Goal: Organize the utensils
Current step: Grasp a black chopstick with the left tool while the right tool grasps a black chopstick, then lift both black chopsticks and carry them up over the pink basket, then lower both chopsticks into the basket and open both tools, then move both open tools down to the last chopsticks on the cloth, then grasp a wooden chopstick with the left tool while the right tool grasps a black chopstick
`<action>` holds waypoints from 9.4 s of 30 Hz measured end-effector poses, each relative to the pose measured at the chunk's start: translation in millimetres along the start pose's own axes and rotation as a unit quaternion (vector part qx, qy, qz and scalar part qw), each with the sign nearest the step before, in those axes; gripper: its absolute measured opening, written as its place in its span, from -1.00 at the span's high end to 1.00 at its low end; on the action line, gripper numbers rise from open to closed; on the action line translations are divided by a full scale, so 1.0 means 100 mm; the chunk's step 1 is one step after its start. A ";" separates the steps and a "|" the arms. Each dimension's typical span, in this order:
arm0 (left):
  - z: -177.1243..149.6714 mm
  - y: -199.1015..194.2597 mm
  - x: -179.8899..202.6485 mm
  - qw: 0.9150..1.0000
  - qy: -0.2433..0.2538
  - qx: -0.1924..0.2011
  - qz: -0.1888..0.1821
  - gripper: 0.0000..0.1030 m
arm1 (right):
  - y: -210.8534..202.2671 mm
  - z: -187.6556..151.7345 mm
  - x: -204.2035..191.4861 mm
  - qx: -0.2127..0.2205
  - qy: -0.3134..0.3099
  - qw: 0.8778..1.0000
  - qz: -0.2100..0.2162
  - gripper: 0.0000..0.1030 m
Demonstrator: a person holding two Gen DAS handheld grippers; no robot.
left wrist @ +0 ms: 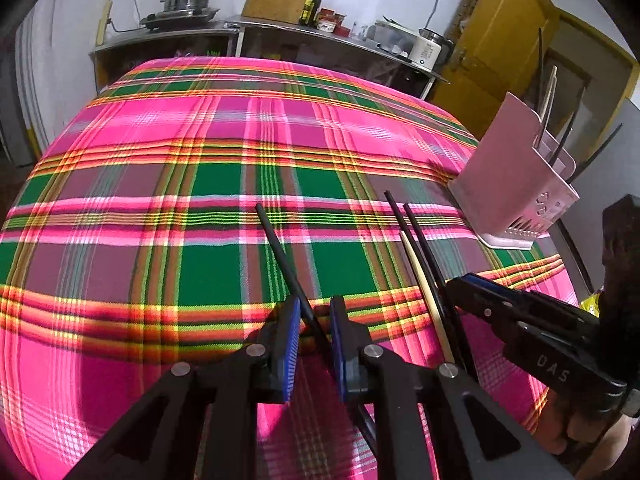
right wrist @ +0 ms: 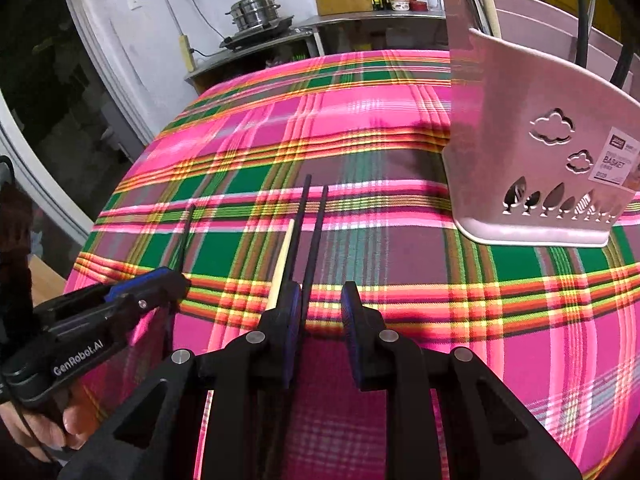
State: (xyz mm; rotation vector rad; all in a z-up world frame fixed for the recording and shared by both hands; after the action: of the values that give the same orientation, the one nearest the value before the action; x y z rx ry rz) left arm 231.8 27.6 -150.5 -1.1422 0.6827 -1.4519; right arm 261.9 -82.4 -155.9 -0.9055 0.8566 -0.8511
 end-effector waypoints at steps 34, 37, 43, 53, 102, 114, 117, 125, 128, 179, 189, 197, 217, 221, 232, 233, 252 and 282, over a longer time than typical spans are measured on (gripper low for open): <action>0.21 0.07 0.14 0.999 0.026 -0.015 0.017 0.88 | -0.06 0.17 -0.06 -0.005 -0.022 0.999 -0.030 0.89; 0.22 -0.07 0.18 1.000 0.029 -0.002 0.004 0.89 | -0.25 0.17 -0.05 0.013 -0.020 0.999 -0.025 0.89; 0.30 -0.51 0.30 0.998 0.042 0.035 -0.023 0.91 | -0.68 0.20 -0.04 0.054 -0.012 0.998 -0.013 0.89; 0.42 -1.19 0.53 0.993 0.063 0.084 -0.062 0.91 | -1.38 0.25 -0.01 0.120 -0.005 0.993 0.003 0.89; 1.55 -1.84 2.01 0.969 0.131 0.146 -0.153 0.91 | -2.94 0.72 0.82 0.278 0.067 0.957 -0.054 0.89; 1.61 -1.29 2.01 0.974 0.128 0.118 -0.144 0.91 | -2.49 0.90 0.92 0.255 0.064 0.962 -0.069 0.89; 1.57 -1.17 1.99 0.975 0.130 0.112 -0.141 0.91 | -2.35 0.89 0.95 0.244 0.063 0.965 -0.072 0.89; 1.50 -0.90 1.95 0.978 0.132 0.091 -0.135 0.90 | -2.03 0.83 0.97 0.213 0.064 0.973 -0.070 0.89; 1.47 -0.86 1.94 0.978 0.132 0.085 -0.134 0.90 | -1.95 0.81 1.00 0.200 0.065 0.976 -0.064 0.89; -0.01 -0.90 0.89 0.991 0.088 0.055 -0.084 0.71 | -1.83 -0.39 0.34 0.161 0.019 0.986 -0.043 0.65; -0.14 -0.65 0.76 0.994 0.069 0.029 -0.077 0.71 | -1.59 -0.46 0.27 0.139 0.013 0.990 -0.034 0.65; -0.14 -0.35 0.73 0.996 0.059 0.005 -0.066 0.71 | -1.36 -0.49 0.23 0.115 0.007 0.993 -0.027 0.65; -0.04 0.20 0.74 0.997 0.065 -0.002 0.033 0.26 | -1.21 -0.50 0.41 0.104 0.023 0.994 -0.021 0.65; -0.06 0.18 0.71 0.997 0.068 0.004 0.046 0.25 | -1.22 -0.51 0.42 0.106 0.026 0.994 -0.019 0.65; -0.06 0.25 0.80 0.989 0.105 0.012 0.102 -0.10 | -1.24 -0.52 0.44 0.108 0.031 0.993 -0.017 0.65; -0.06 0.26 0.81 0.989 0.105 0.015 0.105 -0.10 | -1.24 -0.52 0.44 0.108 0.031 0.993 -0.018 0.65; -0.05 -0.02 0.01 0.999 0.025 0.006 0.038 0.66 | -1.05 -0.47 0.26 0.087 0.009 0.996 -0.013 0.65; 0.24 0.07 -0.19 0.999 0.042 -0.015 0.028 0.88 | -0.46 -0.09 -0.12 0.039 -0.035 0.999 -0.013 0.65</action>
State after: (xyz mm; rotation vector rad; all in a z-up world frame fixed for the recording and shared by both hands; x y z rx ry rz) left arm 254.5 48.1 -152.8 -1.0811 0.7917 -1.4535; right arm 237.9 -91.7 -114.8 -0.8750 0.7477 -0.8646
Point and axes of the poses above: each gripper's, at about its wrist camera, not at the fingertips, and y roughly the way its jaws point, x to its right, z to its top, the point moved 8 cm from there along y, roughly the way its jaws point, and after that the axes turned 13 degrees about -x, right-handed, at the moved point
